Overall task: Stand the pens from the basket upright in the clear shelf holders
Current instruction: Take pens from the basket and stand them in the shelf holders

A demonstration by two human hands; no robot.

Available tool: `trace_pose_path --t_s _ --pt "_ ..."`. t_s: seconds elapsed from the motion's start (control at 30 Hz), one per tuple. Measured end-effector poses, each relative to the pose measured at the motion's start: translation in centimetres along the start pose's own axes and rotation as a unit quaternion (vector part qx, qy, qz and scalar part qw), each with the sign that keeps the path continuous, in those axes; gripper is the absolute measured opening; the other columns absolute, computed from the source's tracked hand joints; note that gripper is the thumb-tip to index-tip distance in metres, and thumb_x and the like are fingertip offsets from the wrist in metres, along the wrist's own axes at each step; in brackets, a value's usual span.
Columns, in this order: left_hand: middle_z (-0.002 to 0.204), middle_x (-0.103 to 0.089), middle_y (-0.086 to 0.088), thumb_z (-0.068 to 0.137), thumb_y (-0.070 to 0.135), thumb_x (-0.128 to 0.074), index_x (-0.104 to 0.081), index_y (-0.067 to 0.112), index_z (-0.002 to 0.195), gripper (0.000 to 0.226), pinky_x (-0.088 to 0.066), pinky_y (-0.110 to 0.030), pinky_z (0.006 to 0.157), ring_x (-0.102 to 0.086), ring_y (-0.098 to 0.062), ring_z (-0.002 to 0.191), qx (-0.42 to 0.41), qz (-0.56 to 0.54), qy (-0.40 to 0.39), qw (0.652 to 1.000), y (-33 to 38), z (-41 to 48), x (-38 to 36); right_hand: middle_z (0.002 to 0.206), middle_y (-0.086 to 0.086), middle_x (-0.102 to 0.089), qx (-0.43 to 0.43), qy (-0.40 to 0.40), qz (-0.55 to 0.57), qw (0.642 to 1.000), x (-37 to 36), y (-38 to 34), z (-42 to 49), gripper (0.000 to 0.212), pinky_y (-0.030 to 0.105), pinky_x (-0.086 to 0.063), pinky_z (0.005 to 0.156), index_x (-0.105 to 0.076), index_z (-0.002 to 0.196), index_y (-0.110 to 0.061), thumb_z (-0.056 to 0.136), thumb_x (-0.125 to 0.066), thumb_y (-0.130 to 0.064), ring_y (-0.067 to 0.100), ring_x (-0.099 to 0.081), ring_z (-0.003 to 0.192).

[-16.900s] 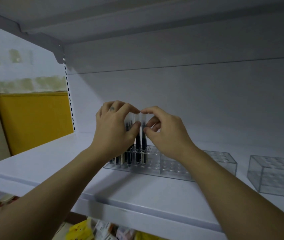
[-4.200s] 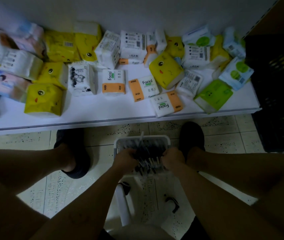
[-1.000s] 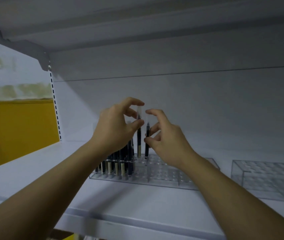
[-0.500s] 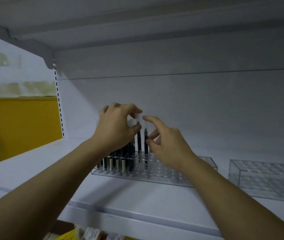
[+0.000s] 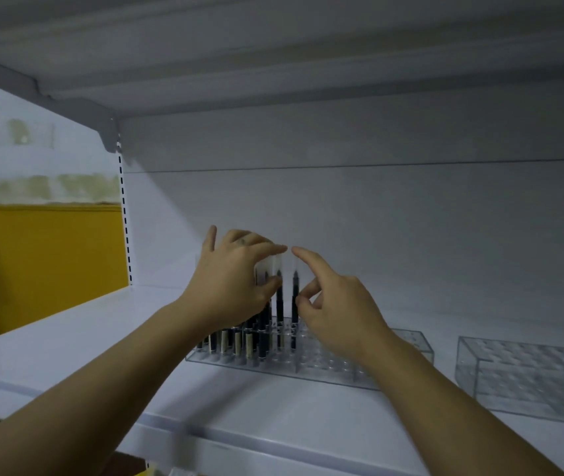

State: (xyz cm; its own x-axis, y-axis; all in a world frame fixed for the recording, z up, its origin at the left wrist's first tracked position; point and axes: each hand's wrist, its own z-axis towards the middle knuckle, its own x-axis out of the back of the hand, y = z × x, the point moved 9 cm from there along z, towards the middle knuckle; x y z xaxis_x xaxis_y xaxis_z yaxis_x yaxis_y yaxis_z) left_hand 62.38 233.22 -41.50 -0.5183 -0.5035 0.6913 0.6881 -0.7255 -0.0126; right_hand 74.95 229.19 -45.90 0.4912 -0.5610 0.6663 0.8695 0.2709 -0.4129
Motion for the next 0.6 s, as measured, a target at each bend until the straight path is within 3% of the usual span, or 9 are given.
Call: trace_pose_path --t_s 0.17,0.3,0.37,0.53,0.6 --pt "0.144 -0.045 0.014 0.087 0.046 -0.059 -0.036 0.038 0.144 0.062 0.0 -0.054 0.119 -0.025 -0.013 0.141 -0.015 0.024 0.014 0.999 0.9 -1.3 1.1 0.124 -0.008 -0.061 0.0 0.016 -0.067 0.998 0.5 -0.7 -0.7 0.08 0.029 -0.052 0.085 -0.003 0.149 -0.048 0.092 -0.058 -0.037 0.013 -0.063 0.099" --pt "0.145 -0.044 0.012 0.087 0.043 -0.062 -0.038 0.036 0.143 0.061 0.0 -0.051 0.12 -0.025 -0.014 0.142 -0.001 0.018 0.014 1.0 1.7 -3.6 2.6 0.15 -0.007 -0.036 -0.011 0.005 -0.094 0.996 1.5 -0.9 -2.0 0.077 0.034 -0.036 0.107 -0.012 0.152 -0.039 0.091 -0.059 -0.044 0.018 -0.039 0.132" --pt "0.149 -0.04 0.008 0.086 0.043 -0.063 -0.039 0.034 0.143 0.062 0.001 -0.05 0.12 -0.023 -0.016 0.143 0.0 0.012 0.018 1.0 2.3 -5.4 2.9 0.153 -0.009 -0.031 -0.011 0.026 -0.089 0.996 2.2 -1.2 -3.7 0.075 0.033 -0.026 0.113 -0.019 0.151 -0.036 0.089 -0.061 -0.045 0.016 -0.03 0.138" --pt "0.161 -0.012 0.004 0.089 0.044 -0.059 -0.027 0.032 0.15 0.07 0.008 -0.046 0.12 0.0 -0.017 0.149 -0.034 0.028 0.028 0.999 4.4 -8.7 3.5 0.154 -0.012 -0.029 -0.006 0.05 -0.072 0.996 2.1 -2.0 -10.5 0.069 0.034 -0.022 0.116 -0.025 0.148 -0.04 0.088 -0.058 -0.05 0.012 -0.024 0.141" --pt "0.161 -0.014 0.003 0.09 0.044 -0.058 -0.026 0.03 0.15 0.07 0.009 -0.043 0.12 0.0 -0.016 0.149 -0.023 0.014 0.031 0.999 4.7 -9.5 3.8 0.155 -0.01 -0.028 -0.01 0.052 -0.082 0.995 2.4 -2.2 -12.3 0.069 0.038 -0.02 0.119 -0.025 0.149 -0.038 0.089 -0.058 -0.049 0.012 -0.022 0.143"
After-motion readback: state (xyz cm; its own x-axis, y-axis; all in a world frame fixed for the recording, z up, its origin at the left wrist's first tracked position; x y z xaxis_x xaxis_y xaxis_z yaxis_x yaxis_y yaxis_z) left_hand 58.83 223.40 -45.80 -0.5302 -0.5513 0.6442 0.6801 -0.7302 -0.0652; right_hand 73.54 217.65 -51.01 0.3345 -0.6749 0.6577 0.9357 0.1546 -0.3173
